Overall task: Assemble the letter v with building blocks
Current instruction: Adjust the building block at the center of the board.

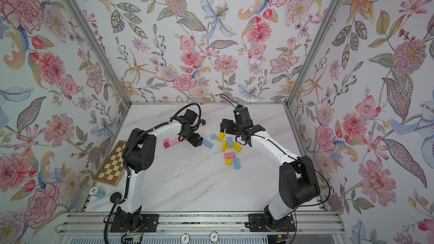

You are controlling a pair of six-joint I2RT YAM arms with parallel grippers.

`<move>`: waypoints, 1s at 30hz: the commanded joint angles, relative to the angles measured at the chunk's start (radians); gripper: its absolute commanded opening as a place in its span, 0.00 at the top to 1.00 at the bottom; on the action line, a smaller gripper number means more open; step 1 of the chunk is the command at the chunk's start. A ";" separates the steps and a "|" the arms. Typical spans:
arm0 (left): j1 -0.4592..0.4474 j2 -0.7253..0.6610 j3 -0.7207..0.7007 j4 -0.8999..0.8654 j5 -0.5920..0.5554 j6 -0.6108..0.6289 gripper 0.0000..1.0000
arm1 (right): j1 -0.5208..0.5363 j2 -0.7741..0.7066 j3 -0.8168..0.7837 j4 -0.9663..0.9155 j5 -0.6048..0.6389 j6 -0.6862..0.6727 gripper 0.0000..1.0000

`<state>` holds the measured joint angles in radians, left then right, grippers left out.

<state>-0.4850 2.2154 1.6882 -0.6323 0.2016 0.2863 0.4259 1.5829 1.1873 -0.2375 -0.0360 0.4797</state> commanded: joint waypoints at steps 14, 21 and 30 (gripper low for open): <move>0.025 -0.338 -0.162 0.279 0.023 -0.312 0.01 | 0.005 -0.024 -0.023 -0.002 0.031 -0.012 0.01; 0.205 -0.611 -0.530 0.444 0.016 -0.599 0.01 | 0.009 -0.003 -0.017 0.005 0.022 -0.017 0.01; 0.410 -0.804 -0.948 0.751 0.178 -0.924 0.01 | 0.024 0.021 0.003 0.005 0.023 -0.023 0.01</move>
<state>-0.0814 1.4544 0.7990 -0.0204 0.3088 -0.4908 0.4431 1.5845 1.1812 -0.2348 -0.0216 0.4744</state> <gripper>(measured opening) 0.989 0.989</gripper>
